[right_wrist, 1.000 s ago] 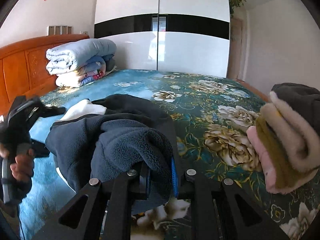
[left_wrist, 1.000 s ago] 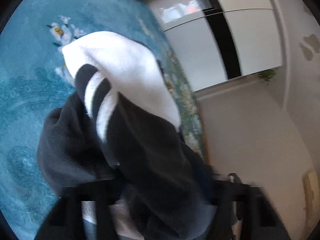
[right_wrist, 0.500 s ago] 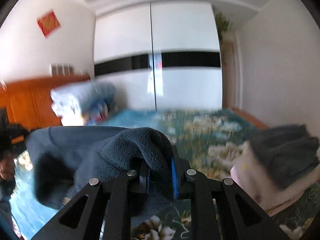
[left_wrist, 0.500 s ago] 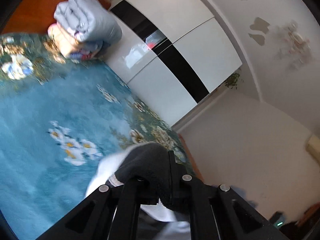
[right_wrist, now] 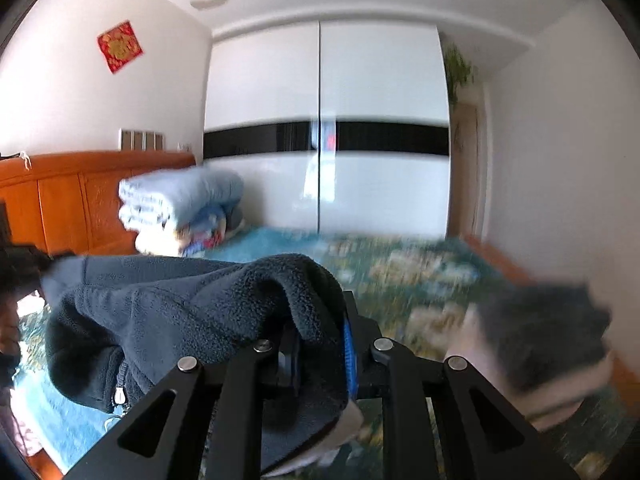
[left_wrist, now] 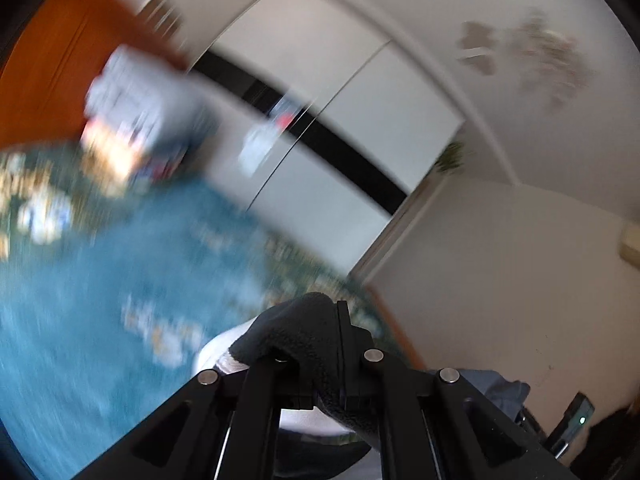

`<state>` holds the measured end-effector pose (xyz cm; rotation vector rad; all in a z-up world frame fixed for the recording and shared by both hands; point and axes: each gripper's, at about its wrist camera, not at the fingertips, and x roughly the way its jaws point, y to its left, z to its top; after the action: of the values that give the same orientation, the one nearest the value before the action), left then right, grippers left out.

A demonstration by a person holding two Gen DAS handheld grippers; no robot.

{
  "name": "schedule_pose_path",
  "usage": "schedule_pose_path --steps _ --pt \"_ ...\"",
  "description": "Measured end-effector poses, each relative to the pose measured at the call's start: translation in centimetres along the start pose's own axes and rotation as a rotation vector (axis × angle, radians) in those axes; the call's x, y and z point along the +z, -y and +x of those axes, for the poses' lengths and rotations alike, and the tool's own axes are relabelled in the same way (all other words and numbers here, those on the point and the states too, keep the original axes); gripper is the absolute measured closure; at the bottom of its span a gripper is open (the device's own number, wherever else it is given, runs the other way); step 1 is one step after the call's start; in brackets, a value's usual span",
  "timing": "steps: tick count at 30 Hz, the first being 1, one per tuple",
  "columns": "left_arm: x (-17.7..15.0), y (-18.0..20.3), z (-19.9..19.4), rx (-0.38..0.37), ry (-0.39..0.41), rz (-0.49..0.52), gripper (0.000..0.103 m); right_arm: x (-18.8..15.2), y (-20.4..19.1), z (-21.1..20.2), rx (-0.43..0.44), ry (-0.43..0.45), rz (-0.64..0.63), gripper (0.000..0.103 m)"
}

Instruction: Fold clothes

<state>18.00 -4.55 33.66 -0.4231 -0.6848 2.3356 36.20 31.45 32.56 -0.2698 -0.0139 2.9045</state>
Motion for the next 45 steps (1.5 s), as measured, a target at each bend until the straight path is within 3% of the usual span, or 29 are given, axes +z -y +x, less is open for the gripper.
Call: schedule_pose_path --steps 3,8,10,13,16,18,26,28,30,35,40,44,45 --pt "2.6 4.4 -4.5 -0.015 0.089 0.114 0.097 3.6 0.0 -3.1 0.003 0.085 0.0 0.085" --pt "4.4 8.4 -12.8 -0.021 0.178 0.245 0.096 7.8 -0.7 -10.8 0.069 0.225 -0.03 0.085" --pt "5.5 8.8 -14.0 0.001 0.18 0.272 0.096 9.3 -1.2 -13.1 0.121 0.248 -0.049 0.085" --pt "7.3 7.4 -13.7 0.063 0.137 0.262 0.096 11.0 -2.5 -12.8 0.187 0.218 -0.074 0.085" --pt "7.0 4.1 -10.3 0.161 0.054 0.227 0.096 10.9 -3.8 -8.9 0.257 0.106 -0.079 0.085" --pt "5.5 -0.6 -5.7 0.237 -0.037 0.166 0.096 8.9 -4.9 -3.6 0.287 -0.017 -0.071 0.084" --pt "-4.5 -20.3 10.4 0.462 -0.379 -0.171 0.096 -8.4 -8.9 21.3 0.256 -0.562 0.014 0.084" --pt "-6.9 -22.8 12.2 0.478 -0.414 -0.226 0.096 -12.1 -9.0 25.8 0.245 -0.667 0.038 0.084" --pt "-7.9 -24.1 13.4 0.48 -0.415 -0.266 0.096 -14.6 -8.3 29.4 0.229 -0.727 0.068 0.084" --pt "-8.0 -28.3 18.7 0.531 -0.465 -0.391 0.096 -17.0 -7.0 35.2 0.226 -0.817 0.14 0.084" --pt "-10.4 -31.7 22.5 0.602 -0.561 -0.419 0.096 -19.9 -7.6 37.8 0.222 -0.941 0.141 0.084" --pt "-10.6 -32.3 21.3 0.54 -0.547 -0.484 0.093 -19.4 -6.5 37.1 0.267 -0.924 0.174 0.075" --pt "-10.4 -32.3 20.8 0.511 -0.54 -0.507 0.088 -18.9 -6.3 36.5 0.272 -0.904 0.164 0.068"
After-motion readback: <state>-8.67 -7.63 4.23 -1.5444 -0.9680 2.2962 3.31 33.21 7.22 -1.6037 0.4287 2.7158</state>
